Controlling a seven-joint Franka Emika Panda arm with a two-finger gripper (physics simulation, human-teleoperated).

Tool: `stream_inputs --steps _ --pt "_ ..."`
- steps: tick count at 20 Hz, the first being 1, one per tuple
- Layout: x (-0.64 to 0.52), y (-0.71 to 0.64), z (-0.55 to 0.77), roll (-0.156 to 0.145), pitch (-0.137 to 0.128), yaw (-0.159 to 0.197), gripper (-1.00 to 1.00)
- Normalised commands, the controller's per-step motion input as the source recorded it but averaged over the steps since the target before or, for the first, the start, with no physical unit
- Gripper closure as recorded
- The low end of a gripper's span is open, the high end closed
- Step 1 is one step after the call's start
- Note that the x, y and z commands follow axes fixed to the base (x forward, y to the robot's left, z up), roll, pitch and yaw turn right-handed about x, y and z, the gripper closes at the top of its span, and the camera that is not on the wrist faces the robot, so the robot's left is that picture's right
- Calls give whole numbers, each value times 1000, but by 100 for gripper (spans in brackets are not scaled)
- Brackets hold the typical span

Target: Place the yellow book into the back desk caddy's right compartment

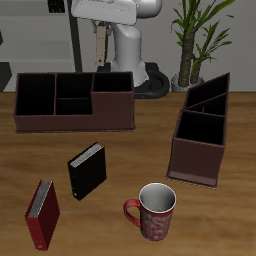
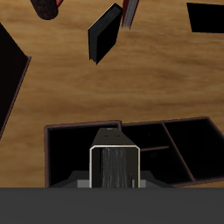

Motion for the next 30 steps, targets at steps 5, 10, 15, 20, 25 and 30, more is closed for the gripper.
stream_inputs --steps 5,10,15,20,25,30 --pt "121 151 -181 18 55 7 100" --pt "68 57 -116 4 27 5 100" --pt "35 55 -181 4 19 2 100" --pt "43 58 -162 11 18 8 100" --pt "56 12 -115 11 12 2 100" --pt "-32 2 -129 14 10 -3 100"
